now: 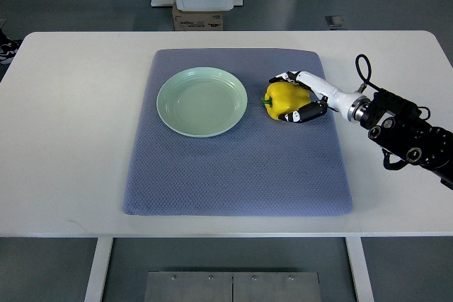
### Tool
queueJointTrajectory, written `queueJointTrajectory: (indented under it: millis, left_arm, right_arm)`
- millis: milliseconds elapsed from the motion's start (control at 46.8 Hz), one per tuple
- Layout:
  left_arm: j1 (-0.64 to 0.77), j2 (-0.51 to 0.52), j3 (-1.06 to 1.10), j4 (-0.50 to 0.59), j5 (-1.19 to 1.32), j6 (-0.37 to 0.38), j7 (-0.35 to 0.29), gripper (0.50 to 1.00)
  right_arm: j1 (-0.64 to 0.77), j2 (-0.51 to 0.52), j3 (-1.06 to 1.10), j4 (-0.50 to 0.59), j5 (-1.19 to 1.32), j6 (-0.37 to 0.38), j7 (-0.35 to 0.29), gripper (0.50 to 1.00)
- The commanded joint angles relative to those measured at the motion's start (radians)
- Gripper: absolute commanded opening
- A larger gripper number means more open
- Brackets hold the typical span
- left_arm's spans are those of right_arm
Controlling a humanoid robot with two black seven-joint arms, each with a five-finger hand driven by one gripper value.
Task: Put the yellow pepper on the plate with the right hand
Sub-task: 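Close the right hand fingers around the yellow pepper and lift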
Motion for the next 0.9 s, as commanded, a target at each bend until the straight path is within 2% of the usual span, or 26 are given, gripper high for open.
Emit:
queueJointTrajectory:
  millis: [0, 43, 214, 257, 321, 599, 877]
  left_arm:
    - [0.0, 0.0, 0.0, 0.0, 0.0, 0.0, 0.0, 1.0]
    - [0.0, 0.0, 0.0, 0.0, 0.0, 0.0, 0.0, 1.0]
    - [0.0, 0.0, 0.0, 0.0, 0.0, 0.0, 0.0, 1.0]
    - [0.0, 0.0, 0.0, 0.0, 0.0, 0.0, 0.0, 1.0]
    - [0.0, 0.0, 0.0, 0.0, 0.0, 0.0, 0.0, 1.0]
    - [0.0, 0.0, 0.0, 0.0, 0.001, 0.0, 0.0, 1.0]
    - [0.0, 0.0, 0.0, 0.0, 0.0, 0.0, 0.0, 1.0]
  right_arm:
    - [0.0, 0.0, 0.002, 0.0, 0.004, 0.001, -0.003, 0.786]
    - [0.002, 0.0, 0.003, 0.0, 0.005, 0.001, -0.003, 0.767]
    - [0.002, 0.001, 0.006, 0.002, 0.016, 0.001, -0.009, 0.642]
    - [0.002, 0.001, 0.012, 0.002, 0.019, 0.001, -0.009, 0.598]
    - [0.002, 0.0, 0.025, 0.003, 0.019, 0.001, -0.011, 0.5]
    - [0.011, 0.0, 0.13, 0.038, 0.079, 0.01, -0.054, 0.5]
    - [0.054, 0.0, 0.152, 0.183, 0.117, 0.015, -0.108, 0.5]
